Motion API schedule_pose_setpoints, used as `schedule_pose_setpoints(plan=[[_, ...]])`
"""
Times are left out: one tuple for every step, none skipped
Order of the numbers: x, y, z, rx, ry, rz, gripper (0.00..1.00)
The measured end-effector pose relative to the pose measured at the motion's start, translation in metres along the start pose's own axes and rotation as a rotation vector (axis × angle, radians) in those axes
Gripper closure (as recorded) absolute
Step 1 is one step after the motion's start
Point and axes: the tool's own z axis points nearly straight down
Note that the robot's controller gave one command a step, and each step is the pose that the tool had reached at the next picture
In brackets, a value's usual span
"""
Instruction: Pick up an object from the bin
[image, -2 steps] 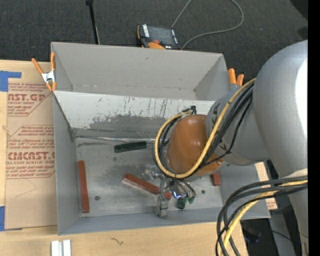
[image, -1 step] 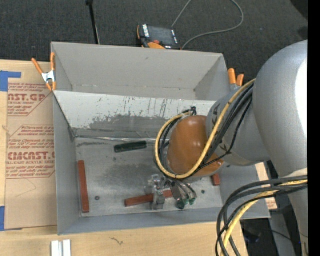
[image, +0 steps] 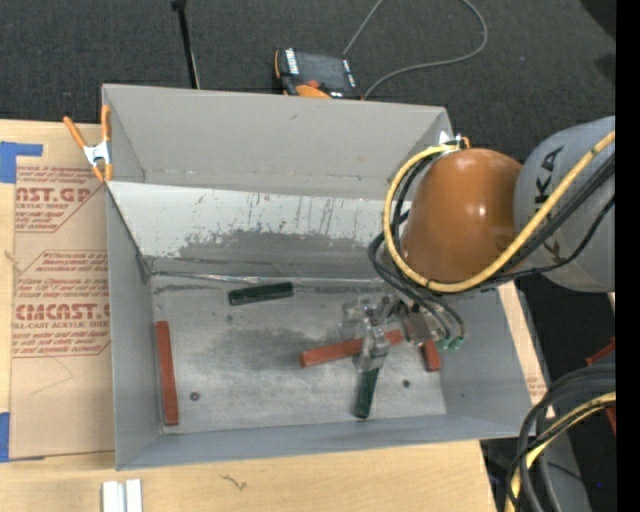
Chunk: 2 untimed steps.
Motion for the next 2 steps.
schedule_pose_setpoints(plan=[[0.010, -0.028, -0.050, 0.000, 0.002, -0.065, 1.00], [-0.003, -0.007, -0.120, -0.002, 0.002, -0.309, 1.00]])
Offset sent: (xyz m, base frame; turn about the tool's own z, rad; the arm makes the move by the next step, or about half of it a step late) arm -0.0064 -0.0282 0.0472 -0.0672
